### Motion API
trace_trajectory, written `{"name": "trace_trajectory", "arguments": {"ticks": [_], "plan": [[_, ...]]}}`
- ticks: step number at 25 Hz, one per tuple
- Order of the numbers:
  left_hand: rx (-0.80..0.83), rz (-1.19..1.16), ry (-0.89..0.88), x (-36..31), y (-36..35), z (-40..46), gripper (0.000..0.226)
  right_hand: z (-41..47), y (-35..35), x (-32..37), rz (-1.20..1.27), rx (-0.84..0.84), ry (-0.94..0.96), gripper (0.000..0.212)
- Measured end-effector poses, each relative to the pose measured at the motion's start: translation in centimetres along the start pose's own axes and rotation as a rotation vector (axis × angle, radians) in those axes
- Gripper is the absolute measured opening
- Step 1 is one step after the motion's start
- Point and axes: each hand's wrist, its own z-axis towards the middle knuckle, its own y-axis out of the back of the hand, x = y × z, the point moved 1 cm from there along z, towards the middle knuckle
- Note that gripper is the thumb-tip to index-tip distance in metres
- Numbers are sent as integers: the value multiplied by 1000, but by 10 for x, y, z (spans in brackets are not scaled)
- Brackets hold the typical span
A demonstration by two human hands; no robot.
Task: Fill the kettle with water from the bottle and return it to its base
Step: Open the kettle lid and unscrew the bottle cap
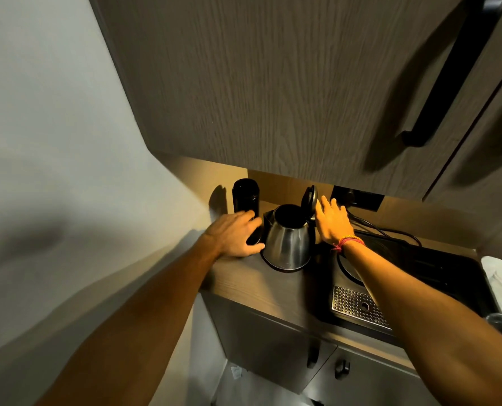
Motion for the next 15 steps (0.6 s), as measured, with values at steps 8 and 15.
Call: {"name": "trace_trajectory", "arguments": {"ticks": [8, 15], "plan": [[333, -146, 391, -24, -76, -23, 68, -2, -1, 4, 65, -24, -22, 68], [313, -256, 442, -16, -84, -26, 69, -2, -1, 3, 82, -56, 2, 63]]}}
